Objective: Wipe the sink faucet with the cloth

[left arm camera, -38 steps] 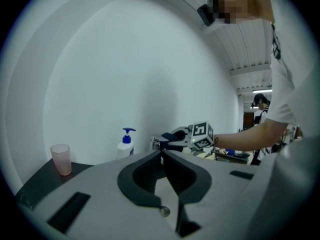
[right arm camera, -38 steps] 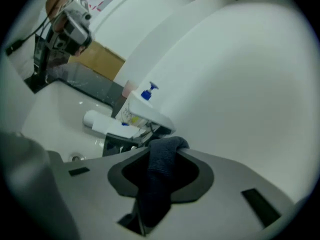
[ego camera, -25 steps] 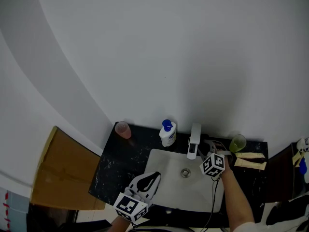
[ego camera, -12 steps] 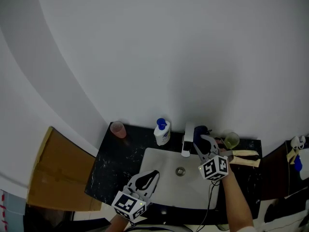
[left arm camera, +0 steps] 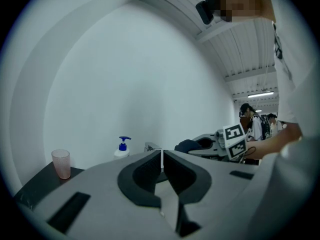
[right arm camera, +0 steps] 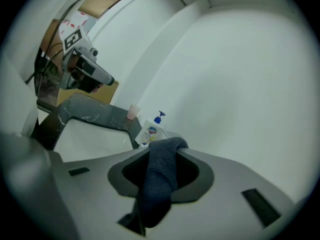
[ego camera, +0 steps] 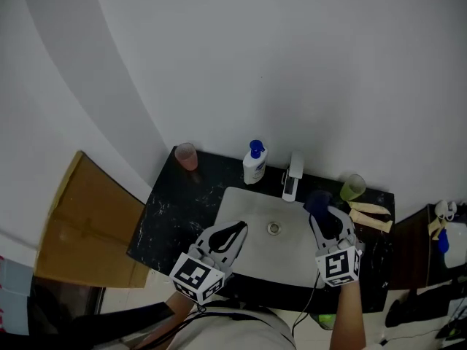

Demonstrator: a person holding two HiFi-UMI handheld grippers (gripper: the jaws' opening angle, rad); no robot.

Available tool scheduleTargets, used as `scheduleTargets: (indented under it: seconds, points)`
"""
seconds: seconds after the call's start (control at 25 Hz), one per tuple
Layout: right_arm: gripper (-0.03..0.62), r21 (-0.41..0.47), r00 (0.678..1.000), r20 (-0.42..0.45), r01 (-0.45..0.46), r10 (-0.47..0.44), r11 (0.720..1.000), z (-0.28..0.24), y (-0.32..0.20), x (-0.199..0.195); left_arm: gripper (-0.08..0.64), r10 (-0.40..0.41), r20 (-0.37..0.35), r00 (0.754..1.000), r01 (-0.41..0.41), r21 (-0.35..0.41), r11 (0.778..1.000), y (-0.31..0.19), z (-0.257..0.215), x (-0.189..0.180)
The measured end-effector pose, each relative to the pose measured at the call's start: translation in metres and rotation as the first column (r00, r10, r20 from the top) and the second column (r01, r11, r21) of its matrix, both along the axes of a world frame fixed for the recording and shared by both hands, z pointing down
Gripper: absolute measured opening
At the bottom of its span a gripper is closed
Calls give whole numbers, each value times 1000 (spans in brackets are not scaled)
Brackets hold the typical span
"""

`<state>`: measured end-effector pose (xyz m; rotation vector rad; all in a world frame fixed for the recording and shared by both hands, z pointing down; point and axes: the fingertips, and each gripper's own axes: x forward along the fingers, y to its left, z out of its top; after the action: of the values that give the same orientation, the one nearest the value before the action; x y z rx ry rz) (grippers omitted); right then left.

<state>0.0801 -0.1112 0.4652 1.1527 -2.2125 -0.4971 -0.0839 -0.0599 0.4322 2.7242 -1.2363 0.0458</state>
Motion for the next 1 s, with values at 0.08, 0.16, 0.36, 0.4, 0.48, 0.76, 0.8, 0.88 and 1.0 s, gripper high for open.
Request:
scheduleTargets:
  seconds: [0.08, 0.16, 0.36, 0.4, 0.48, 0.76, 0.8, 0.88, 1.0]
  points:
    - [108, -12, 1000, -1, -3, 3, 1000, -9, 22, -2, 16, 3, -9, 1000, -3, 2, 1000, 6, -1, -1]
    - [107, -21, 1000, 25, -8, 9, 1000, -17, 42, -4, 17, 8, -19, 1000, -8, 10, 1000, 11, -4, 0]
    - [107, -28, 992, 117, -49, 52, 998, -32, 81, -6, 15, 31, -30, 999, -30, 36, 999, 18, -14, 0]
    - [108, -31, 986, 151, -61, 65, 998, -35, 86, -5, 16, 34, -28, 999, -33, 39, 999, 19, -16, -1]
    - [107, -34, 971, 224, -83, 88, 996, -41, 97, -3, 16, 37, -24, 999, -36, 45, 998, 22, -18, -2]
    - [107, -43, 950, 277, -138, 145, 989, -47, 121, 8, 15, 44, -20, 999, -42, 61, 997, 26, -25, -7]
    - [107, -44, 949, 278, -144, 150, 989, -47, 121, 10, 16, 46, -20, 999, -45, 63, 997, 26, -25, -7]
    - [107, -48, 946, 282, -154, 161, 987, -47, 123, 11, 16, 48, -22, 999, -46, 65, 997, 26, -26, -6]
    - [107, -45, 940, 289, -176, 181, 983, -48, 125, 14, 16, 53, -24, 998, -51, 68, 996, 27, -27, -5]
